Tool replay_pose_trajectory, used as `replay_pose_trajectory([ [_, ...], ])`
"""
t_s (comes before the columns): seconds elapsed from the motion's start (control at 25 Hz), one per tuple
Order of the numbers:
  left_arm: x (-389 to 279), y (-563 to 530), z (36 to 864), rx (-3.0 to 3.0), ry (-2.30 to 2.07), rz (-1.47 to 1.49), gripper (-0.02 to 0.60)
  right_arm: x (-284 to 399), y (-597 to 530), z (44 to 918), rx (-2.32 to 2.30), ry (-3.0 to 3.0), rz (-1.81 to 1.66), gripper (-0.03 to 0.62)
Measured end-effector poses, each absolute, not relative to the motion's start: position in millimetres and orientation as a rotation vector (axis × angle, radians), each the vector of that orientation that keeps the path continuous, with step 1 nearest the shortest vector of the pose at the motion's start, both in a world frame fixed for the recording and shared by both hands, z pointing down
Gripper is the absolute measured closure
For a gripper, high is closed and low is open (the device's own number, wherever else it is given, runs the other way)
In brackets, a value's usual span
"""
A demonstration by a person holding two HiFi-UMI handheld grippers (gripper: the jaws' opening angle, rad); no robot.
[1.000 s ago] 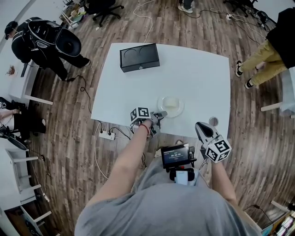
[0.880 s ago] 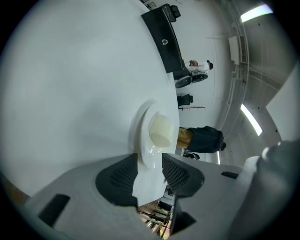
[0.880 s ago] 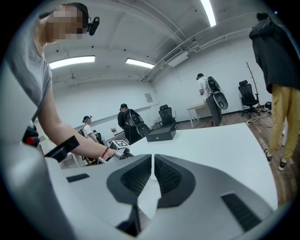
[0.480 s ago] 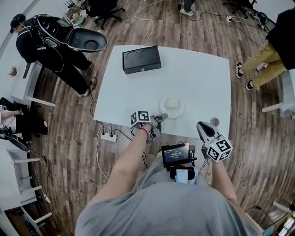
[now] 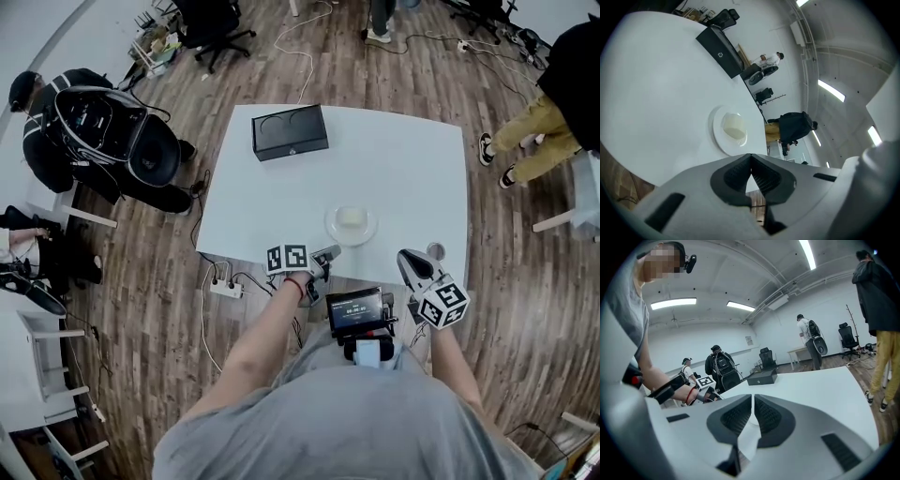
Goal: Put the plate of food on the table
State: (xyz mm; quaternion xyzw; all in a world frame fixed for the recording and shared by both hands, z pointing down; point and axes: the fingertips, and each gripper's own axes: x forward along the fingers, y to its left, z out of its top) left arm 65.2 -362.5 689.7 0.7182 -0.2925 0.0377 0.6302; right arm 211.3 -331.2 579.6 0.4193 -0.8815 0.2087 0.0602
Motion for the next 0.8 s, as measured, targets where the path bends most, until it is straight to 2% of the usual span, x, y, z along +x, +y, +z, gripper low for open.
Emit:
replay_pose_trajectory([
  [0.48, 56, -351, 646, 2.048, -0.778, 0.177, 0.563, 204, -324, 572, 1.254, -2.695, 0.628, 0.56],
  [0.8, 31, -324, 629, 2.299, -0.894, 0.124, 0.561, 188, -303, 580, 1.224, -2.692, 0.637, 0.56],
])
